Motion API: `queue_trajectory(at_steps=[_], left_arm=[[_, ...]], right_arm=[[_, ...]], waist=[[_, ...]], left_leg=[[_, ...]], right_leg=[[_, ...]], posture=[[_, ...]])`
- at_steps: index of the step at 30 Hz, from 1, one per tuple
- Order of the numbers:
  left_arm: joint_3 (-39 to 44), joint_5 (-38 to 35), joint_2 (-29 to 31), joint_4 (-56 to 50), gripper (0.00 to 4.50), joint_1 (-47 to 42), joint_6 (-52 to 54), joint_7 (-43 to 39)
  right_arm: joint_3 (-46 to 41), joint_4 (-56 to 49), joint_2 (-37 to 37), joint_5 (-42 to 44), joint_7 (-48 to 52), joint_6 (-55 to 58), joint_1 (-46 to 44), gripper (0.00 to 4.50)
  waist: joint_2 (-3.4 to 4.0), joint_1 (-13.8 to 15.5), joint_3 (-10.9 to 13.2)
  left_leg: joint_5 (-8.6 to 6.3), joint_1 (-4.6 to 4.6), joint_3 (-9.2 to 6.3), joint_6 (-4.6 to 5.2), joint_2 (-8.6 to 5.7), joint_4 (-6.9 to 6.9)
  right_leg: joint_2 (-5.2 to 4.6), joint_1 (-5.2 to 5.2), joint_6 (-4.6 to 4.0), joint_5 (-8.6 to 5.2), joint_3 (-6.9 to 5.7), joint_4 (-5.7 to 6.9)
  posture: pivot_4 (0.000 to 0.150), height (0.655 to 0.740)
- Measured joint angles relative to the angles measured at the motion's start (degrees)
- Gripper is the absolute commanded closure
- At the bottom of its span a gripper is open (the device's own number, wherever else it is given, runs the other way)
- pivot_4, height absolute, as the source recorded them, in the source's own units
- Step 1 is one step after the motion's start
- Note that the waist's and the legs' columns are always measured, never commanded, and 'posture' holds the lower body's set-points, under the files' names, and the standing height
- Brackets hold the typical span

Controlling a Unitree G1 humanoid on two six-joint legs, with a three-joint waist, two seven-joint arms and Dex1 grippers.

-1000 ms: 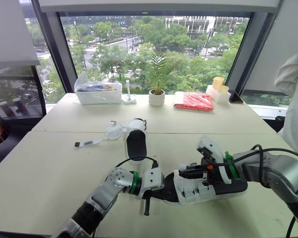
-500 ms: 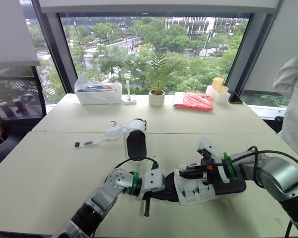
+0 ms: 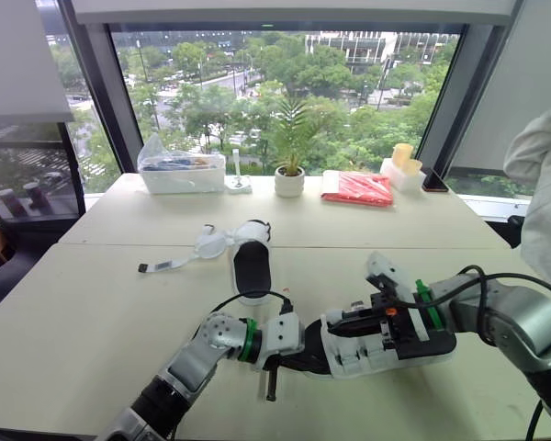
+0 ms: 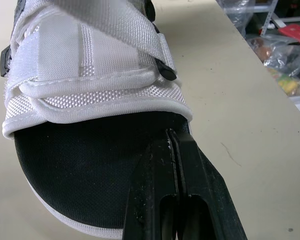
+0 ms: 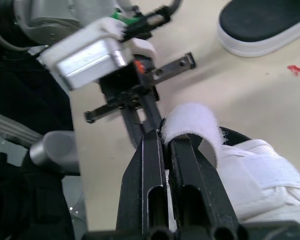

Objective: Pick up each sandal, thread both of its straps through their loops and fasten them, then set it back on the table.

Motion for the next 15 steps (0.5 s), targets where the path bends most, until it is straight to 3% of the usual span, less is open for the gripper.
queue_trajectory(at_steps=[10, 13, 15], left_arm=[[-0.23, 0.03, -0.17, -0.02, 4.50, 0.05, 0.01, 0.60], [-0.23, 0.08, -0.11, -0.02, 4.50, 0.05, 0.06, 0.96], [-0.42, 0.12, -0.18, -0.05, 4.50, 0.13, 0.07, 1.21]], right_arm=[[5.55, 9.49, 2.49, -8.56, 2.67, -7.45, -2.29, 4.48], [6.36, 11.66, 3.76, -10.69, 2.57, -9.04, -3.56, 3.50], [6.27, 13.78, 4.27, -12.91, 1.00, -9.30, -4.53, 2.52]], waist=[[0.01, 0.01, -0.01], [0.02, -0.03, -0.01], [0.02, 0.09, -0.02]], left_leg=[[0.00, 0.01, 0.00, 0.00, -0.01, 0.03], [0.00, 0.09, 0.00, 0.00, -0.01, 0.04], [0.00, 0.11, 0.00, 0.00, -0.01, 0.04]], right_leg=[[0.00, 0.02, 0.01, 0.01, 0.00, 0.00], [0.00, 0.09, 0.01, 0.05, 0.00, 0.00], [-0.01, 0.12, 0.00, 0.06, 0.00, 0.00]], posture=[[0.150, 0.7400], [0.150, 0.7400], [0.150, 0.7400]])
